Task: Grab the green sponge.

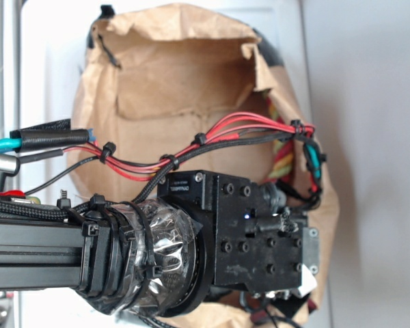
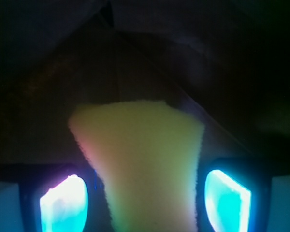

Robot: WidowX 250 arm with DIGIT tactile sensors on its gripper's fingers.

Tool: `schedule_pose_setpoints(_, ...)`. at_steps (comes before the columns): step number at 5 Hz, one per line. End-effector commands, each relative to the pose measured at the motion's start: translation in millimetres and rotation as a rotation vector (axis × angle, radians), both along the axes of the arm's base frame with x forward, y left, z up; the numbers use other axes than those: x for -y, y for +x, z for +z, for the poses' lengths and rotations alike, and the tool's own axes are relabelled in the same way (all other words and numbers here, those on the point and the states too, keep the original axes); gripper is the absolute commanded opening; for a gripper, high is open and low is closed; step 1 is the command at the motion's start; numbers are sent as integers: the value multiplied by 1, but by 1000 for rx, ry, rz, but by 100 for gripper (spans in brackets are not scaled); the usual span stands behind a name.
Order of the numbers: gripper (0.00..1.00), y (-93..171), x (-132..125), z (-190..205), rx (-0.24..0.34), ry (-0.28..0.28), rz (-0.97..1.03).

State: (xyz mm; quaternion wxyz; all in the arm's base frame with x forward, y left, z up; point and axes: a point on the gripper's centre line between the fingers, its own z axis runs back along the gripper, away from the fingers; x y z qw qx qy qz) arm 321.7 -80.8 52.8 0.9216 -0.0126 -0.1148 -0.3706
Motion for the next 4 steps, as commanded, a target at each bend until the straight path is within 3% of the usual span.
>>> schedule_pose_setpoints(1, 100, 7, 39, 0, 21, 3, -85)
schedule_pose_setpoints(3, 100, 3, 51, -10, -2, 14, -80)
schedule_pose_setpoints(4, 0, -1, 50, -8, 7, 9, -61)
